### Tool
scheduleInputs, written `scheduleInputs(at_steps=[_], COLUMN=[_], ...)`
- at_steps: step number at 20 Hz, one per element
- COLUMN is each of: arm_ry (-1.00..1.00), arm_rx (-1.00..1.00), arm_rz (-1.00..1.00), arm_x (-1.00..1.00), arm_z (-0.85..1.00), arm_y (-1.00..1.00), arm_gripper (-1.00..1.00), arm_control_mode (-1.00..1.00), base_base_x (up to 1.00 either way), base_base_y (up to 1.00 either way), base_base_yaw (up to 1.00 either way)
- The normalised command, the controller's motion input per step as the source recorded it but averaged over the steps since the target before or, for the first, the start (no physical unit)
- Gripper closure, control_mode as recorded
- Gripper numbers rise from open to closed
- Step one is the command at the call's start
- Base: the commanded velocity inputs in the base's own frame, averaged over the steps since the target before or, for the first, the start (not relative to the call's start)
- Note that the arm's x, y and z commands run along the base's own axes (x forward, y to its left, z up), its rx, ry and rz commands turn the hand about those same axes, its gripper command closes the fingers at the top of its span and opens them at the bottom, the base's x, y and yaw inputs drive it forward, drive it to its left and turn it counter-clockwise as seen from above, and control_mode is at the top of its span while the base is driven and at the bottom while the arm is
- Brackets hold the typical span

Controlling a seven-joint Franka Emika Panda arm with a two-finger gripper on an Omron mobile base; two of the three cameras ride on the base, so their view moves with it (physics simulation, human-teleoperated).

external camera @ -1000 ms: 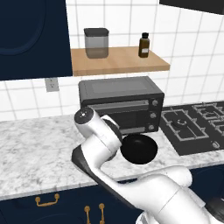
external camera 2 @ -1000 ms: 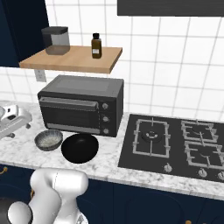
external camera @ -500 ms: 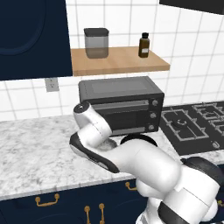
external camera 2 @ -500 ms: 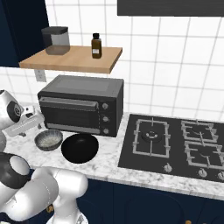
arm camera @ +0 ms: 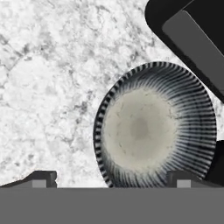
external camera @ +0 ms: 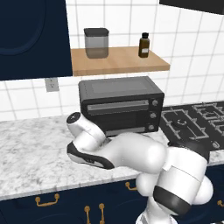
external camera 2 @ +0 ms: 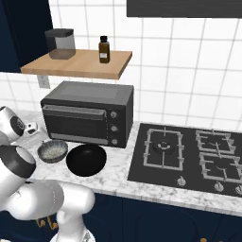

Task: Pick up the bowls on the counter and stack them on top of one another in the open cabinet. Place the smaller bowl on top of the larger bowl.

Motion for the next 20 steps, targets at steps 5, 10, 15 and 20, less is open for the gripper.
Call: scheduleInputs(at_steps=[5,10,15,20], arm_ry=[0.06,0.01,0.0,0.0], arm_rx=[0.0,0.0,0.0,0.0], arm_rz=[0.0,0.0,0.0,0.0], arm_x=[0.38,0.3,0.04,0.0], arm_z=[-0.52,-0.44,-0.12,0.0], arm_y=[0.0,0.0,0.0,-0.03], arm_gripper=[-1.0,-1.0,1.0,1.0], arm_control_mode=[-1.0,-1.0,-1.0,-1.0], base_base_x=[0.0,0.0,0.0,0.0], base_base_y=[0.0,0.0,0.0,0.0], base_base_yaw=[0.0,0.0,0.0,0.0])
